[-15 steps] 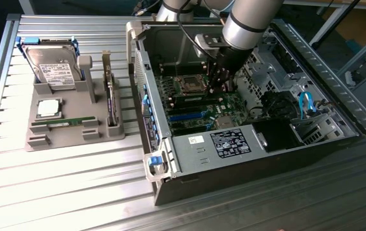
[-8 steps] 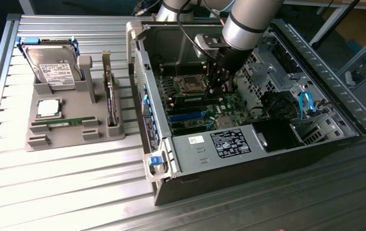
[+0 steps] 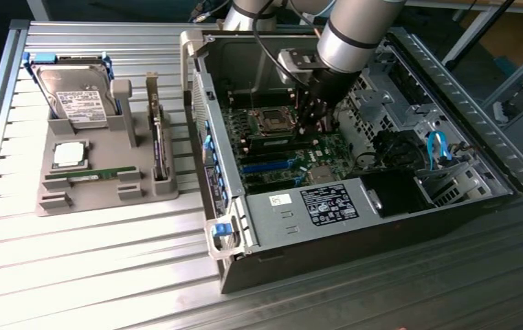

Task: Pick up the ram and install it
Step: 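Insert the ram into the slot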

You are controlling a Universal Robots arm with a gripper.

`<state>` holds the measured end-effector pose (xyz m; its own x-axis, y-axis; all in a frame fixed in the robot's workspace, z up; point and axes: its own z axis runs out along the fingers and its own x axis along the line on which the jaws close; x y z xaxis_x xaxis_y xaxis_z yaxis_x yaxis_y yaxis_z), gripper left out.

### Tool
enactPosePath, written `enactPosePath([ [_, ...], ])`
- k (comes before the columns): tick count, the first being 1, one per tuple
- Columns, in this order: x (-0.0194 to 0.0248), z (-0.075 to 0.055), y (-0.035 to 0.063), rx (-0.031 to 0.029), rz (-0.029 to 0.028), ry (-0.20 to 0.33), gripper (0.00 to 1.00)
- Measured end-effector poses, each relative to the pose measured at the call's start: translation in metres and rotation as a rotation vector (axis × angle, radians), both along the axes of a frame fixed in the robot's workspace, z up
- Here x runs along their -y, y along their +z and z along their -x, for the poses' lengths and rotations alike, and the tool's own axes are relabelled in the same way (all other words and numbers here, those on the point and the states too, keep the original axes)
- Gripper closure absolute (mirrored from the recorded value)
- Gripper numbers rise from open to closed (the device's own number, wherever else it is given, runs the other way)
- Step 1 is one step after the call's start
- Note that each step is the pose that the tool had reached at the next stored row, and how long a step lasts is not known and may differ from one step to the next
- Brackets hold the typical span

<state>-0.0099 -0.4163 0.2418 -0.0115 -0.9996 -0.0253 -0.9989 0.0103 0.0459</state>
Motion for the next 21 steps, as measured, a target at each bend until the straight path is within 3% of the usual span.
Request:
enactPosePath([
  [21,-0.0013,0.0000,-0.0020,0.0000,0.0000,0.000,0.88],
])
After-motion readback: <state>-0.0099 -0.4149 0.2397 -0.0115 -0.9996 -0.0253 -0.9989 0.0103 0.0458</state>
